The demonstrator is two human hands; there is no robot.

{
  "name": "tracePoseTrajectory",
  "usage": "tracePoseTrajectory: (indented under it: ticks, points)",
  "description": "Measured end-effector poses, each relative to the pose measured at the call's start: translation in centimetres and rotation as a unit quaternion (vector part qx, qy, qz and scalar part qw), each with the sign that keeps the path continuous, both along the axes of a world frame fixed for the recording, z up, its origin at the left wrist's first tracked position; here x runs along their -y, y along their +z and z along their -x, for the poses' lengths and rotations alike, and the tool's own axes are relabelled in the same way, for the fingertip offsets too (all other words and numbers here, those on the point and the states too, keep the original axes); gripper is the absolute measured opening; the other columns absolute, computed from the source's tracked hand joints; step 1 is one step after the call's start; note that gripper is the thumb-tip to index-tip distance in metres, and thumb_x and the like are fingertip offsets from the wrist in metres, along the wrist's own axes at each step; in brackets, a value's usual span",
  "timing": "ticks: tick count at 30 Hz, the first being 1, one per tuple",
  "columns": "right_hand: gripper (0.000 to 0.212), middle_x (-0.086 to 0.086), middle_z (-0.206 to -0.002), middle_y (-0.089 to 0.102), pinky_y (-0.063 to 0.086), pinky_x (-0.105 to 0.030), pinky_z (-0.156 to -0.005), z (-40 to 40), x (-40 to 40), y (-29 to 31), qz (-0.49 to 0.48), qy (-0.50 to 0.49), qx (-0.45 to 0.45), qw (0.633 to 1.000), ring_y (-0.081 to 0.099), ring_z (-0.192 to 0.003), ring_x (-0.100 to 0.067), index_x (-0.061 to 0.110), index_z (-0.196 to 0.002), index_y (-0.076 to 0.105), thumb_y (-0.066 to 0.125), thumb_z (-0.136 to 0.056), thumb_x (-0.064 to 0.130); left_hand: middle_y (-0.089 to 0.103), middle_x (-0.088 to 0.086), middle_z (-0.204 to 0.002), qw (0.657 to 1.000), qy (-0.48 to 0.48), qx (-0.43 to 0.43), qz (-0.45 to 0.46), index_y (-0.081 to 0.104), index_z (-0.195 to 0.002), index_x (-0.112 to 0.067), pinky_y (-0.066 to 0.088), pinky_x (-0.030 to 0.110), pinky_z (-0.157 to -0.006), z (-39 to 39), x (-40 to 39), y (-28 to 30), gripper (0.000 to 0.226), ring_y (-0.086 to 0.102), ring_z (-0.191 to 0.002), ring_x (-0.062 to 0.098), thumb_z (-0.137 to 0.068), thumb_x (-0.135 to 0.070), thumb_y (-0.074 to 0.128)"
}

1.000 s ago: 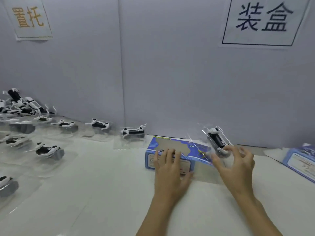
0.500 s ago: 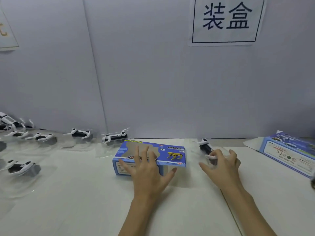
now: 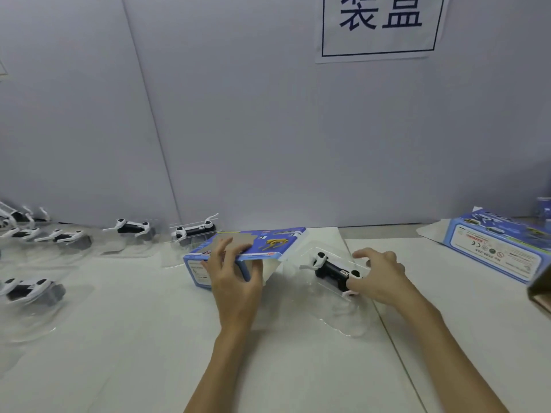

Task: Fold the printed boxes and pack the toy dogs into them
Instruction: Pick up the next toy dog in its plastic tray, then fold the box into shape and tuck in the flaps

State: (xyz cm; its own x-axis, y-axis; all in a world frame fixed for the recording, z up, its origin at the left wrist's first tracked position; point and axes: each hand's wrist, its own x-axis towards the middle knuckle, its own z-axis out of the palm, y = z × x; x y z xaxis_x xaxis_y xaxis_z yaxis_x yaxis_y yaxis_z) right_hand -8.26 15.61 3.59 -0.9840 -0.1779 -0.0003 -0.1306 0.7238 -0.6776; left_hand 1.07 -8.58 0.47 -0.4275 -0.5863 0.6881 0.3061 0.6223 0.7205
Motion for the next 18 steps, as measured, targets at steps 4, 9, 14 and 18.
tracePoseTrajectory:
  ticks: [4, 9, 14, 18]
  points:
    - [0.055, 0.002, -0.120, 0.056, 0.046, -0.030, -0.084, -0.7, 0.4, -0.1, 0.024, 0.060, 0.034, 0.997, 0.053, -0.119, -0.019, 0.033, -0.127, 0.056, 0.079, -0.077, 0.029, 0.060, -0.003, -0.135, 0.999, -0.015, -0.009, -0.030, 0.075, -0.116, -0.018, 0.043, 0.037, -0.113, -0.3, 0.1, 0.4, 0.033, 0.051, -0.137, 0.015, -0.088, 0.000, 0.075]
    - [0.041, 0.000, -0.111, 0.069, 0.052, -0.012, -0.066, -1.1, -0.4, 0.5, 0.136, 0.145, 0.072, 0.977, 0.068, -0.086, -0.005, 0.034, -0.108, 0.069, 0.088, -0.074, 0.020, 0.065, -0.007, -0.128, 0.998, -0.019, -0.010, -0.057, 0.076, -0.115, -0.018, 0.042, 0.033, -0.113, -0.2, 0.4, 0.9, 0.025, 0.053, -0.133, 0.012, -0.092, -0.012, 0.077]
    - [0.045, 0.007, -0.119, 0.070, 0.055, -0.025, -0.091, -1.4, -2.2, 1.4, 0.149, 0.250, 0.103, 0.951, 0.068, -0.105, -0.014, 0.041, -0.116, 0.071, 0.089, -0.077, 0.029, 0.067, -0.015, -0.121, 0.998, -0.027, -0.017, -0.062, 0.075, -0.111, -0.022, 0.043, 0.032, -0.109, -0.2, 0.8, 1.5, 0.018, 0.057, -0.126, 0.009, -0.093, -0.019, 0.075]
    - [0.052, 0.008, -0.117, 0.071, 0.052, -0.030, -0.094, -1.3, -1.7, 1.2, 0.228, 0.242, 0.081, 0.940, 0.066, -0.112, -0.022, 0.038, -0.121, 0.071, 0.089, -0.072, 0.033, 0.067, -0.017, -0.116, 0.998, -0.043, -0.008, -0.051, 0.074, -0.107, -0.029, 0.044, 0.026, -0.102, -0.3, 0.7, 1.6, 0.020, 0.059, -0.120, 0.014, -0.088, -0.033, 0.069]
